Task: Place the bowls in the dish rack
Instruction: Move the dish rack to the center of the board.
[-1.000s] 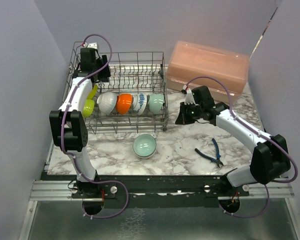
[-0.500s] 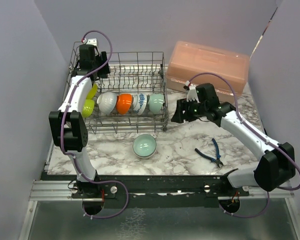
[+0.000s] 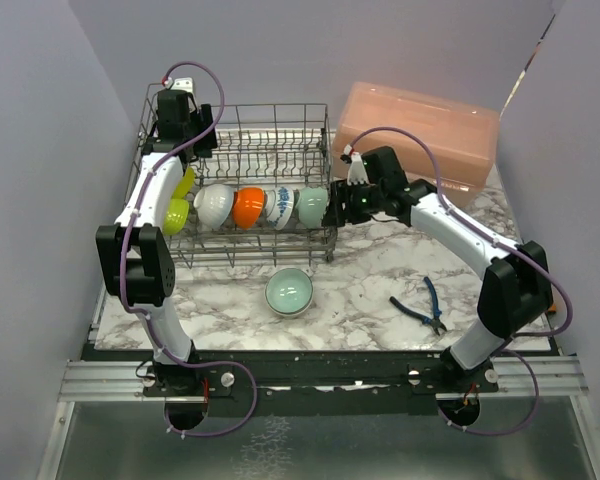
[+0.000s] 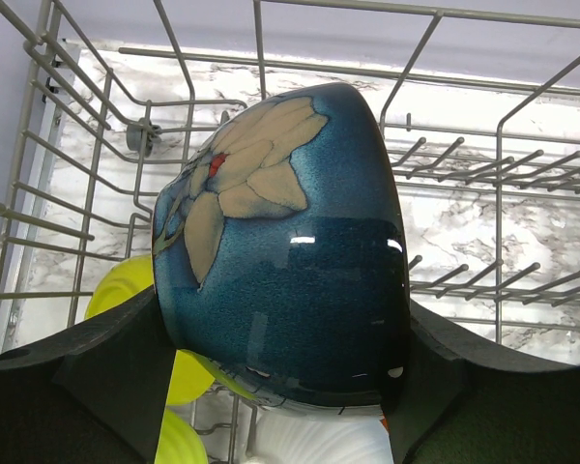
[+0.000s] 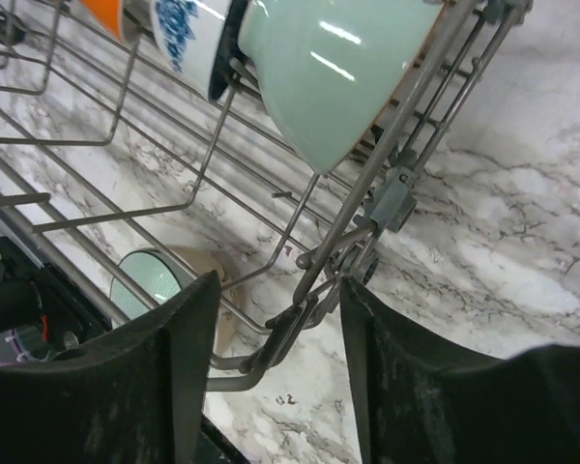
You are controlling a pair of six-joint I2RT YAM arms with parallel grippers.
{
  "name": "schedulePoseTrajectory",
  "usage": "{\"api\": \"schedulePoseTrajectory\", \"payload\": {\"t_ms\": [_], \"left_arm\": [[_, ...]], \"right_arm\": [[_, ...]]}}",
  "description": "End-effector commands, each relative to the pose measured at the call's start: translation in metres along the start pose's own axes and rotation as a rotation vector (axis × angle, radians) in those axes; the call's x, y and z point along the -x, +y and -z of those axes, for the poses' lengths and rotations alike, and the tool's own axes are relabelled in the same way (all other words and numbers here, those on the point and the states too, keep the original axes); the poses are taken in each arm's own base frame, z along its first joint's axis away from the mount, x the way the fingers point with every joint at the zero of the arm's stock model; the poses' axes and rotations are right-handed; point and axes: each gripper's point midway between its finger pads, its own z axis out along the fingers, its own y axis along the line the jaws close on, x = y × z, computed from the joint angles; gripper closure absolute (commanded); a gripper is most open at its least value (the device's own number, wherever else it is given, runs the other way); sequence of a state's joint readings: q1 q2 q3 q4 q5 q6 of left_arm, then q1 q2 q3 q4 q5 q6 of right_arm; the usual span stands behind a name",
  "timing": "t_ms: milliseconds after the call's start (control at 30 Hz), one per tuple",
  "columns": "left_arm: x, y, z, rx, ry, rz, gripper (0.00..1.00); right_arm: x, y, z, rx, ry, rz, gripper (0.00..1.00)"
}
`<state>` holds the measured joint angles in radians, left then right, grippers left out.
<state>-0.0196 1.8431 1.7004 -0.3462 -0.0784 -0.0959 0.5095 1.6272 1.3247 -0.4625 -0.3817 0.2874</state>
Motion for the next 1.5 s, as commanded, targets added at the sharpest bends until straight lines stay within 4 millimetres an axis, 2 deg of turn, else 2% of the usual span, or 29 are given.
{"api": "schedulePoseTrajectory", "payload": {"t_ms": [0, 67, 200, 300, 500, 833, 933, 1067, 1267, 1367, 1467], "left_arm": [[0.048, 0.006, 0.029, 0.022, -0.148, -0.005, 1.00], [0.047, 0.006, 0.029, 0.022, -0.145, -0.005, 1.00], [0.045, 0.004, 0.029, 0.013, -0.142, 0.002, 1.00], [0.043, 0.001, 0.027, 0.000, -0.136, 0.011, 1.00], [0.039, -0.001, 0.021, -0.007, -0.124, 0.024, 1.00], [0.026, -0.016, 0.010, -0.078, -0.086, 0.043, 1.00], [0.024, -0.019, 0.012, -0.082, -0.085, 0.000, 1.00], [0.023, -0.016, 0.015, -0.034, -0.090, -0.053, 1.00], [0.013, -0.024, 0.014, 0.017, -0.075, -0.118, 1.00], [0.010, -0.025, 0.015, 0.072, -0.072, -0.177, 1.00], [0.008, -0.026, 0.015, 0.090, -0.069, -0.208, 1.00]], "right_arm": [[-0.014, -0.009, -0.006, -0.095, 0.058, 0.000, 0.48], [-0.018, -0.012, -0.005, -0.110, 0.066, 0.004, 0.54], [-0.024, -0.010, 0.000, -0.116, 0.071, 0.007, 0.85], [-0.029, -0.009, 0.006, -0.121, 0.075, 0.015, 0.99], [-0.043, -0.011, 0.018, -0.138, 0.086, 0.032, 1.00], [-0.051, 0.014, 0.032, -0.020, 0.079, 0.042, 1.00], [-0.041, 0.018, 0.040, -0.014, 0.022, 0.056, 0.89], [-0.020, 0.024, 0.053, -0.019, -0.083, 0.073, 0.62], [-0.006, 0.027, 0.060, -0.026, -0.145, 0.090, 0.35], [-0.005, 0.027, 0.060, -0.028, -0.146, 0.095, 0.28], [-0.007, 0.026, 0.060, -0.030, -0.140, 0.100, 0.25]]}}
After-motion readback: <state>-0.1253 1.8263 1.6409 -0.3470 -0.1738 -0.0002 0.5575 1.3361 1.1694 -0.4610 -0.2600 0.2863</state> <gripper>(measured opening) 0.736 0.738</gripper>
